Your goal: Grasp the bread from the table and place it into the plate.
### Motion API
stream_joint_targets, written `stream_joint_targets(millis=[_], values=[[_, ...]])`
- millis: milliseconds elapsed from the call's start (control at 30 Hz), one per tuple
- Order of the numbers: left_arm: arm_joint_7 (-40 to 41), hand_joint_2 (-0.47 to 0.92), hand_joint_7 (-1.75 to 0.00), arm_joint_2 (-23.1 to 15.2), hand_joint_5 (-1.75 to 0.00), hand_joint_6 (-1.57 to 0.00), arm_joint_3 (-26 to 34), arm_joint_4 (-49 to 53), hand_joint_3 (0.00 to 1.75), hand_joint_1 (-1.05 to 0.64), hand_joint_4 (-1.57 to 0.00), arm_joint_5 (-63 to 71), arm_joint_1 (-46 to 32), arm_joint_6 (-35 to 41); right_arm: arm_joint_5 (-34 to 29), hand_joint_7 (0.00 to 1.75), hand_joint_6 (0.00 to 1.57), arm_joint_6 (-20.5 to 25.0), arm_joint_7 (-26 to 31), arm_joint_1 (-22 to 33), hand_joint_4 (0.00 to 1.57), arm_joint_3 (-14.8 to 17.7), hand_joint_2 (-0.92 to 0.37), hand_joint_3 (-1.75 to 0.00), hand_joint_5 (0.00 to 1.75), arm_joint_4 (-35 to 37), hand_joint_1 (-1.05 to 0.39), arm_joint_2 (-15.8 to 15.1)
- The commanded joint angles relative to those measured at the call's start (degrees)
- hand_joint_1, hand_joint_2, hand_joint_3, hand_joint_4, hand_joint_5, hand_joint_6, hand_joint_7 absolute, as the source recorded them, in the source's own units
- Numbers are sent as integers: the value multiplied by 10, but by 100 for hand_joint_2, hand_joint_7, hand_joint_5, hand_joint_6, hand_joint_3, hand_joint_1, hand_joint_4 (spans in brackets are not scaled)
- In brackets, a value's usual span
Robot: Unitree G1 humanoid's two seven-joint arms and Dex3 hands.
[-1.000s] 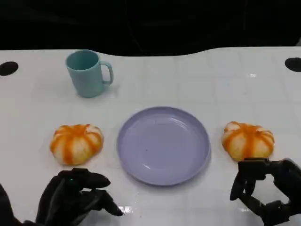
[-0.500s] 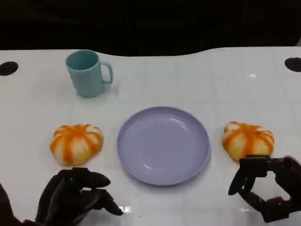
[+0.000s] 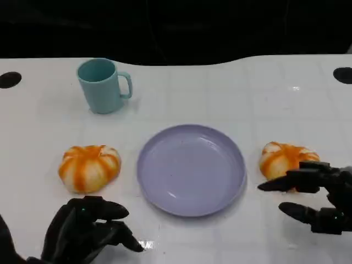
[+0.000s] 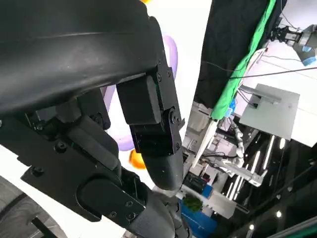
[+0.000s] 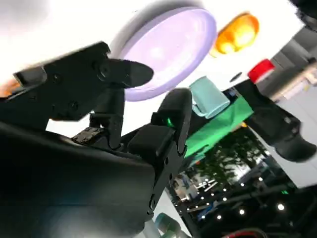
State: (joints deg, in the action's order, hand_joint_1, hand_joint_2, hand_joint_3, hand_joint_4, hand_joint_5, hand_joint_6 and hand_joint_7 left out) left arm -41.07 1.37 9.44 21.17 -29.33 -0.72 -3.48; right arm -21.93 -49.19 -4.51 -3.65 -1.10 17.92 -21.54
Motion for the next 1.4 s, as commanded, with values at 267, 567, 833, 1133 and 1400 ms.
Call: stream_joint_targets(millis=[267,567,833,1133,1400], values=[[-1,65,0,-9,-46,-156,6,10,0,-92,-157,-2,9,2,-124,0,51,60,66,-22,27,6,-82,0,22,-41,-26,-59],[3,65,0,-7,-46,-156,6,13,0,-92,-157,2,13,-3,-181,0,47,96,86,-52,22,-26,-76,-1,23,-37,-15,-83],[1,65,0,-5,-46,-156,6,14,0,-93,-157,2,12,-4,-218,0,45,123,92,-95,20,-72,-79,-2,25,0,-24,-95],[2,65,0,-4,-46,-156,7,13,0,-94,-157,1,11,-4,-276,0,42,164,118,-173,19,-148,-78,-1,24,97,-31,-93],[1,65,0,-3,-46,-156,7,12,0,-94,-157,2,9,-7,-303,0,43,172,160,-244,22,-214,-79,-1,24,212,-35,-84]])
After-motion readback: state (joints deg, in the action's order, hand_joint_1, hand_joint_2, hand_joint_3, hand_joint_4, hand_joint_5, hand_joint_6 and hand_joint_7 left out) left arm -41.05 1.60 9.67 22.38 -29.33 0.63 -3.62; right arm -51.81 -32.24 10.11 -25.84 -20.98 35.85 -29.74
